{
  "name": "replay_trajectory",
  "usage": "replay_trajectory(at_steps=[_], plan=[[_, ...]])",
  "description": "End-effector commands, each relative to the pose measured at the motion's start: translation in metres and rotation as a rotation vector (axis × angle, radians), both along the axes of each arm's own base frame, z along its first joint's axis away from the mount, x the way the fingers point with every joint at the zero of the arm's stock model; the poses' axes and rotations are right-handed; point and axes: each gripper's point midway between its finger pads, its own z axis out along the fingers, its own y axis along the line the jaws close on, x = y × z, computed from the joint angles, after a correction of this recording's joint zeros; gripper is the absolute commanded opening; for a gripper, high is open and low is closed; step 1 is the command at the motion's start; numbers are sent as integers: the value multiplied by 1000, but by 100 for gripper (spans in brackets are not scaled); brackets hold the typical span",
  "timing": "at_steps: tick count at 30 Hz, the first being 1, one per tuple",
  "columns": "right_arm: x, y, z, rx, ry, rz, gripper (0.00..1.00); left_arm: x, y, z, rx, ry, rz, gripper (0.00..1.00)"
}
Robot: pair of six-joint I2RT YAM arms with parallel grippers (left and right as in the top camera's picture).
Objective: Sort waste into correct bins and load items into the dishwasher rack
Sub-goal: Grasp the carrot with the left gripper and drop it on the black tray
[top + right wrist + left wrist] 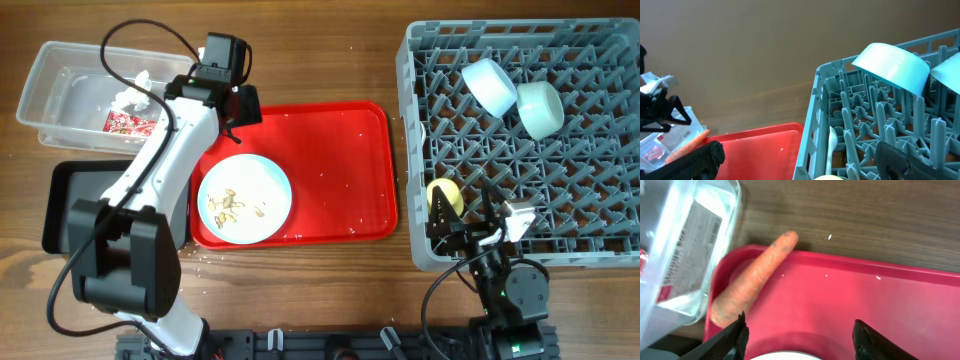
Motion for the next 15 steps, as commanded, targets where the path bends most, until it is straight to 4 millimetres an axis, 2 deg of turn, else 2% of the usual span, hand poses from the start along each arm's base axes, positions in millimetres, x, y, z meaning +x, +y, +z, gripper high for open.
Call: replay_trajectory(at_steps=[1, 2, 4, 7, 8, 10, 11, 15], plan=[[0, -2, 1, 8, -6, -12, 100, 2, 46, 2, 227, -5, 75, 71], [0, -2, 1, 8, -5, -12, 100, 6, 53, -1, 249, -3, 59, 71], [0, -2, 1, 7, -6, -12, 100, 11, 53, -13, 227, 28, -33, 66], [0, -2, 1, 8, -6, -12, 100, 9, 55, -42, 176, 102, -89, 66], [0, -2, 1, 8, -6, -12, 100, 8, 60, -57, 176, 140, -83, 66], [0, -2, 1, 8, -6, -12, 100, 5, 64, -72, 179, 177, -86, 64], [0, -2, 1, 7, -6, -12, 100, 2, 59, -82, 155, 205, -121, 61], [0, -2, 1, 8, -5, -12, 100, -4, 39, -87, 61, 231, -204, 49]])
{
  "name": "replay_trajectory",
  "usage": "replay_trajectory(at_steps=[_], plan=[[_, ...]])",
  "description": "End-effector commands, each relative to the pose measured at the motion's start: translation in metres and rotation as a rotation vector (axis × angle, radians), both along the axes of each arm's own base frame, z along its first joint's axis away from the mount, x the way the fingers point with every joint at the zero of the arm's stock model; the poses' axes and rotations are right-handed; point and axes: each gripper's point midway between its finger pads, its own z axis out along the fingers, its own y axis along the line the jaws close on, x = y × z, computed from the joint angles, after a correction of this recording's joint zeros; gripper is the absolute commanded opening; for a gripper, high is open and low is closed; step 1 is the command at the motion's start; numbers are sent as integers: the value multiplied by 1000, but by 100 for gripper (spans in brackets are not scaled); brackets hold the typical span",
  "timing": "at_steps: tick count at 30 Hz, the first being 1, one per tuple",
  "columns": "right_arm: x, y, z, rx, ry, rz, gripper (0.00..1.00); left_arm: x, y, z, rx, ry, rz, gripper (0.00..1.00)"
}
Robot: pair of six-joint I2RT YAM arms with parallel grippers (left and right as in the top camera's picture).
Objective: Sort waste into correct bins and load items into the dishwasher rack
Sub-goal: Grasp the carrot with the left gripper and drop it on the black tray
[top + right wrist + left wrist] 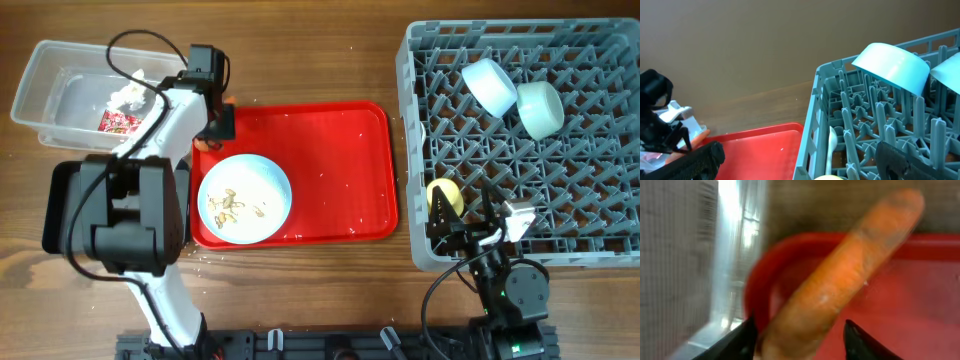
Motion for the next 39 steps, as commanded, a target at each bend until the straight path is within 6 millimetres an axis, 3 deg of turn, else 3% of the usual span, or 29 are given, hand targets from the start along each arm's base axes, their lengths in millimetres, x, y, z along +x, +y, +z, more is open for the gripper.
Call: replay_trajectory(at_steps=[1, 5, 6, 7, 10, 14, 17, 19, 22, 24, 25, 27, 29, 33, 36, 39], plan=[[0, -2, 1, 8, -5, -12, 100, -3, -18, -4, -93, 28, -80, 47], [0, -2, 1, 7, -6, -12, 100, -9, -22, -15, -118, 64, -84, 41], [0, -2, 1, 8, -6, -12, 100, -11, -24, -17, -133, 71, -79, 32], [0, -2, 1, 8, -6, -12, 100, -11, -24, -17, -135, 70, -67, 15], [0, -2, 1, 8, -5, -12, 100, -3, -23, -3, -168, 20, 60, 5], [0, -2, 1, 8, -6, -12, 100, 17, -14, 73, -225, -154, 190, 4], [0, -2, 1, 8, -5, -12, 100, 15, -10, 139, -263, -299, 222, 4], [0, -2, 1, 8, -6, -12, 100, -2, -9, 179, -286, -365, 242, 4], [0, -2, 1, 8, -5, -12, 100, -43, 0, 211, -324, -378, 398, 4], [0, -2, 1, 8, -5, -12, 100, -81, 24, 220, -262, -367, 577, 4], [0, -2, 1, 8, -6, -12, 100, -116, 60, 221, -120, -372, 779, 4], [0, -2, 1, 8, -6, -12, 100, -167, 100, 216, 51, -381, 1079, 5], [0, -2, 1, 8, -6, -12, 100, -198, 119, 199, 120, -384, 1269, 4], [0, -2, 1, 8, -6, -12, 100, -204, 125, 133, 39, -302, 1356, 4], [0, -2, 1, 7, -6, -12, 99, -199, 115, 61, -106, -201, 1366, 4], [0, -2, 1, 8, -6, -12, 100, -204, 107, 28, -209, -122, 1414, 4]])
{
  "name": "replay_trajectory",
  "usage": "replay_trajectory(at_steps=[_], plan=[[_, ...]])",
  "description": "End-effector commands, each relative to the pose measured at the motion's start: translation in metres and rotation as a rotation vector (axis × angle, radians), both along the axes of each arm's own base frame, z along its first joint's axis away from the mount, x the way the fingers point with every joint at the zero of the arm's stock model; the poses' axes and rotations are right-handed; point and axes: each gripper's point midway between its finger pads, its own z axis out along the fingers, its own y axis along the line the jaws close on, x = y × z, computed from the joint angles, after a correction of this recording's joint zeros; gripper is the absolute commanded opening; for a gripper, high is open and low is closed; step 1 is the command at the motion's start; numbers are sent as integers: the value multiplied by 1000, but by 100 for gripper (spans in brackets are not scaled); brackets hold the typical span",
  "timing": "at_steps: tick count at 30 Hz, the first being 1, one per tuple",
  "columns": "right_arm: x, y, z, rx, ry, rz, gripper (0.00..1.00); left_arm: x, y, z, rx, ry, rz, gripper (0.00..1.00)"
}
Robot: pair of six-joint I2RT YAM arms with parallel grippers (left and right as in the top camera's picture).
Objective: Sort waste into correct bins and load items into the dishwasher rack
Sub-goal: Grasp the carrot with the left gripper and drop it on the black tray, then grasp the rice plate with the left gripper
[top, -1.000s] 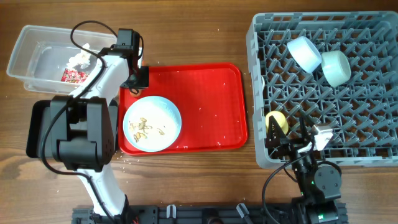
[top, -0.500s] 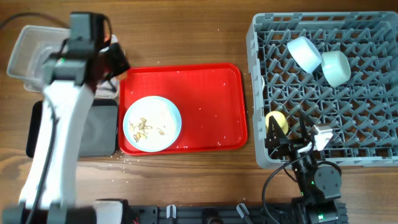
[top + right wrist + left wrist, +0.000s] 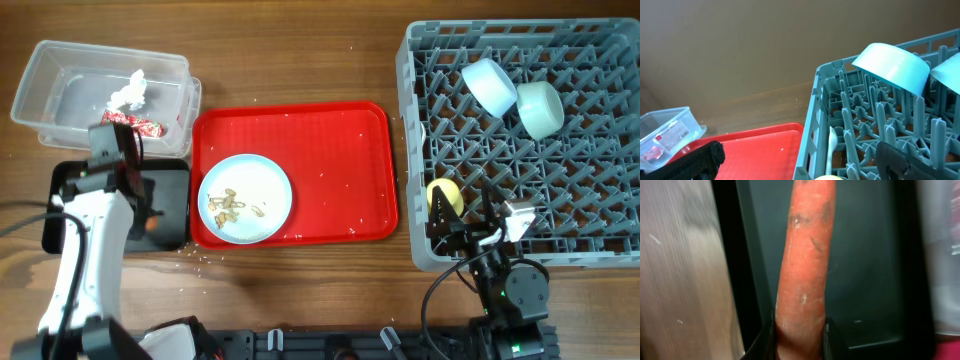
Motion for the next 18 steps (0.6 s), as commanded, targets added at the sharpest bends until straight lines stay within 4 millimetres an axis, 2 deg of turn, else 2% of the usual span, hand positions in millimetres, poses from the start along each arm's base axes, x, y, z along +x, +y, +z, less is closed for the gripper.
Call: replay_trajectory(at_steps=[1, 2, 4, 5, 8, 11, 14, 16, 18], plan=[[0, -2, 1, 7, -5, -12, 100, -12, -17, -38, -204, 6, 64, 12], [0, -2, 1, 7, -5, -12, 100, -10, -17, -37, -231, -8, 65, 40], [0, -2, 1, 8, -5, -12, 100, 1, -23, -26, -313, -68, 8, 59], [0, -2, 1, 7, -5, -12, 100, 8, -28, -17, -360, -103, -18, 63], [0, -2, 1, 8, -5, -12, 100, 34, -42, 14, -418, -208, -198, 65], [0, -2, 1, 8, -5, -12, 100, 46, -63, 33, -393, -215, -346, 67], [0, -2, 1, 8, -5, -12, 100, 66, -123, 37, -346, -207, -770, 60], [0, -2, 1, 8, -5, -12, 100, 70, -183, 35, -300, -179, -1121, 58], [0, -2, 1, 8, -5, -12, 100, 65, -234, 20, -177, -91, -1343, 54]])
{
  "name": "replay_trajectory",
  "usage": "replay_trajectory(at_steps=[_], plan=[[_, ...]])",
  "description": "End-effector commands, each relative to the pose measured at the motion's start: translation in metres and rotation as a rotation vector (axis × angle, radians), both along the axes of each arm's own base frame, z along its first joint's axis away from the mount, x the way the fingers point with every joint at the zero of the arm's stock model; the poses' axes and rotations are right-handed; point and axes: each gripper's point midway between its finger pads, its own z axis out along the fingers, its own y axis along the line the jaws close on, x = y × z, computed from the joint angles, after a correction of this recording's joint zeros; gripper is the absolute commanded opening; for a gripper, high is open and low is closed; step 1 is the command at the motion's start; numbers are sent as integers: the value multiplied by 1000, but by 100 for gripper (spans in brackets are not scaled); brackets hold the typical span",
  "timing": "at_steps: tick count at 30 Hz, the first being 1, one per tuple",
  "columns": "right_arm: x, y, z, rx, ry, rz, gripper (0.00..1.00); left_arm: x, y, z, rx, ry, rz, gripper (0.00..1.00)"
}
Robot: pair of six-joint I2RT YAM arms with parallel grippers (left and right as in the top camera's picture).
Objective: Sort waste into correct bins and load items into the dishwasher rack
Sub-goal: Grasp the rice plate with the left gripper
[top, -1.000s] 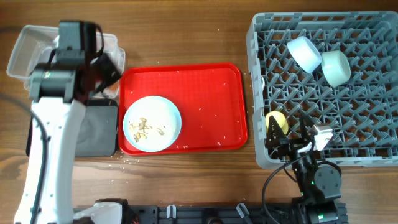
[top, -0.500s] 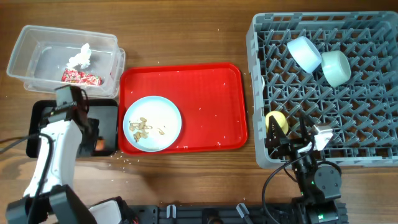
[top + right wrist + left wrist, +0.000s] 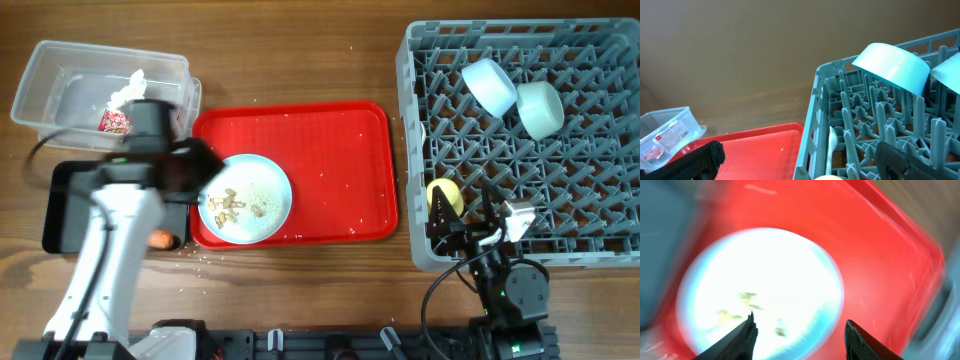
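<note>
A white plate [image 3: 247,198] with food scraps sits on the red tray [image 3: 340,150]. In the blurred left wrist view the plate [image 3: 762,292] fills the middle. My left gripper [image 3: 203,172] hangs open over the plate's left edge, and its fingers [image 3: 742,336] hold nothing. An orange carrot [image 3: 160,240] lies in the black bin [image 3: 70,215]. My right gripper [image 3: 800,167] rests open at the near corner of the grey dish rack [image 3: 520,140].
A clear bin [image 3: 60,95] at the back left holds a wrapper and crumpled tissue. The rack holds two pale bowls [image 3: 510,95], a yellow item [image 3: 443,193] and a white spoon [image 3: 832,142]. Crumbs dot the tray and table.
My left gripper was shut on the carrot over the black bin. Now the carrot lies in that bin and the gripper is open over the plate on the tray. The right arm is unmoved.
My left gripper stood open above the carrot at the tray's back left corner, then had its fingers around it. Later it held the carrot over the black bin. The carrot now lies in the bin and the gripper is open by the plate.
</note>
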Motion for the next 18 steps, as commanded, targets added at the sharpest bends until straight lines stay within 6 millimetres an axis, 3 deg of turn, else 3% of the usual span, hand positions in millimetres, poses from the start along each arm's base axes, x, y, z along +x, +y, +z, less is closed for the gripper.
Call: replay_trajectory(at_steps=[1, 6, 10, 15, 18], plan=[[0, -2, 1, 8, -6, -12, 100, -10, -72, -21, 246, -43, -434, 54], [0, -2, 1, 8, -5, -12, 100, -19, -108, -65, 519, -25, -560, 55], [0, -2, 1, 8, -5, -12, 100, -23, -114, -101, 553, 41, -587, 42], [0, -2, 1, 8, -5, -12, 100, -17, -117, -111, 549, 38, -582, 13], [0, -2, 1, 8, -5, -12, 100, -16, -119, -113, 549, 35, -585, 14]])
